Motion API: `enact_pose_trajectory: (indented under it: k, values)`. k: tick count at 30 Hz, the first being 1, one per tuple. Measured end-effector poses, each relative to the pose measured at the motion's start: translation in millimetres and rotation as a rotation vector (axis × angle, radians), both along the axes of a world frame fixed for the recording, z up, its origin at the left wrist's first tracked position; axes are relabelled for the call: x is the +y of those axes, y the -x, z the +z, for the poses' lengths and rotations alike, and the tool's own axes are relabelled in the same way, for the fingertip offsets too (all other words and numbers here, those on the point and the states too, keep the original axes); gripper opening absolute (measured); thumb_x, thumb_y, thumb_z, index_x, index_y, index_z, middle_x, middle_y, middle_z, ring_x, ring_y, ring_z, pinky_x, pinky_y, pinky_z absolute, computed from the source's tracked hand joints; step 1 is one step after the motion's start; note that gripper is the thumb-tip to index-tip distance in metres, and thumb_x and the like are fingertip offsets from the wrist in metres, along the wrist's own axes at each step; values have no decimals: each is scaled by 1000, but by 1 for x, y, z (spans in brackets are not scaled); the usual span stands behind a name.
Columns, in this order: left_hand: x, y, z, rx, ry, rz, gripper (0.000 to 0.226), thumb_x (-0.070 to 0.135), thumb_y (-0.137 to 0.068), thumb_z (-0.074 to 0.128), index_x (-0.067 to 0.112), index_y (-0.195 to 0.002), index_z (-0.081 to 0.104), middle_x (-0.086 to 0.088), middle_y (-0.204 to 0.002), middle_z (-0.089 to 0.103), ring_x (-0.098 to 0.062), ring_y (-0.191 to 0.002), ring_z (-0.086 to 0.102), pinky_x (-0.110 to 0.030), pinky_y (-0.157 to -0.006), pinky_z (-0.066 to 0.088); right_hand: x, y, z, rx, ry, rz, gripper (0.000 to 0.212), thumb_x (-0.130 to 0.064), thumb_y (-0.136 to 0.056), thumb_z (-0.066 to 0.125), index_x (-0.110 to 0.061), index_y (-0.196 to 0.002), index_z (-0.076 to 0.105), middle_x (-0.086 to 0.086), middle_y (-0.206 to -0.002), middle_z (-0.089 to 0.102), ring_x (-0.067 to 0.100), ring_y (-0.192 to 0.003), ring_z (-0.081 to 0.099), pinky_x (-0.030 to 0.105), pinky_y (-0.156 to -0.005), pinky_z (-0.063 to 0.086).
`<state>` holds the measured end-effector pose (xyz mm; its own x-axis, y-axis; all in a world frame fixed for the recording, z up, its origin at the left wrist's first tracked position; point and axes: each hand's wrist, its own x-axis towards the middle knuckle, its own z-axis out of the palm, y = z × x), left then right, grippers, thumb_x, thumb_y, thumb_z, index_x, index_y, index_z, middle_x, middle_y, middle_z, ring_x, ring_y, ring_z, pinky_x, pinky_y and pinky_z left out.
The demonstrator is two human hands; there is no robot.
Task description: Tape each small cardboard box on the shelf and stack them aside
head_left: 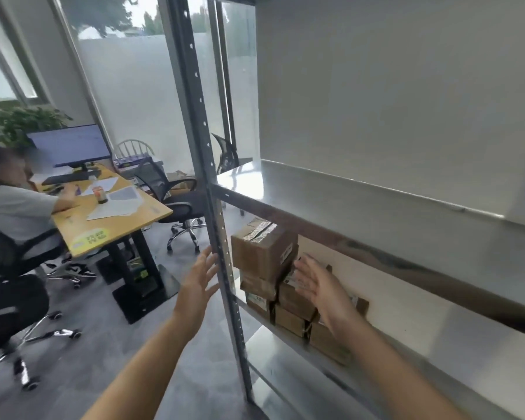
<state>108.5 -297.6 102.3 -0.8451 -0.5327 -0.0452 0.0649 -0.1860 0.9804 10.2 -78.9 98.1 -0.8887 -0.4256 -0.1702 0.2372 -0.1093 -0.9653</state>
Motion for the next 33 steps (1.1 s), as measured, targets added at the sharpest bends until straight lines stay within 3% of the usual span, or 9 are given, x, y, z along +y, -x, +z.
enact_pose_trajectory:
  k: [5, 9, 13, 16, 18, 22, 26, 30, 33]
  values:
    - [-44, 48, -2, -24, 76, -167, 35, 49, -103, 37, 35, -132, 51, 9, -137, 58, -15, -133, 49, -42, -114, 34, -46, 13, 4, 25, -108, -119, 46, -49, -105, 37, -33, -149, 43, -16, -140, 52, 9, -131, 49, 41, -117, 36]
    - [-62, 80, -11, -83, 153, -305, 52, 55, -103, 41, 34, -150, 35, 5, -160, 33, -19, -148, 32, -37, -122, 22, -71, 23, 4, 36, -240, -197, 47, -64, -99, 35, -52, -145, 40, -19, -154, 40, 11, -143, 37, 46, -121, 27]
    - [-69, 107, -16, -138, 145, -354, 48, 50, -105, 34, 32, -150, 38, 6, -157, 37, -20, -145, 36, -38, -123, 24, -93, 36, 15, -7, -317, -280, 54, -56, -104, 34, -35, -153, 35, -11, -159, 34, 17, -148, 29, 37, -119, 21]
    - [-71, 120, -13, -182, 64, -380, 30, 51, -105, 34, 40, -109, 61, 15, -116, 63, -5, -105, 58, -23, -93, 44, -106, 45, 17, -3, -370, -307, 56, -55, -104, 32, -29, -154, 36, -6, -160, 34, 18, -149, 28, 38, -121, 20]
    - [-71, 126, -12, -198, 41, -391, 36, 50, -106, 34, 39, -97, 66, 16, -94, 68, -2, -90, 59, -20, -77, 42, -112, 47, 16, -16, -385, -319, 57, -58, -104, 31, -30, -153, 37, -5, -160, 35, 19, -149, 29, 39, -121, 22]
    - [-67, 130, -16, -149, 26, -433, 34, 49, -106, 32, 41, -108, 65, 26, -85, 74, 4, -94, 63, -24, -89, 44, -118, 44, 12, 1, -411, -337, 59, -60, -103, 28, -31, -153, 38, -5, -159, 37, 20, -148, 31, 42, -122, 24]
    - [-57, 125, -20, -104, -3, -471, 34, 48, -106, 31, 39, -116, 62, 24, -92, 74, 7, -87, 68, -11, -67, 50, -109, 29, 16, 35, -356, -368, 56, -59, -102, 32, -35, -153, 38, -11, -156, 38, 16, -146, 32, 36, -117, 24]
    - [-38, 114, -31, -91, 11, -511, 43, 60, -103, 31, 43, -128, 62, 10, -118, 73, -15, -112, 68, -37, -87, 60, -77, 5, 20, 90, -329, -424, 50, -54, -104, 34, -35, -151, 39, -19, -146, 42, 8, -139, 36, 29, -115, 27]
    - [-9, 96, -29, -76, 3, -540, 42, 54, -104, 36, 36, -134, 59, 9, -119, 73, -14, -108, 70, -49, -98, 55, -45, -14, 16, 137, -310, -473, 47, -51, -105, 33, -39, -151, 39, -23, -150, 40, 4, -141, 36, 31, -120, 25]
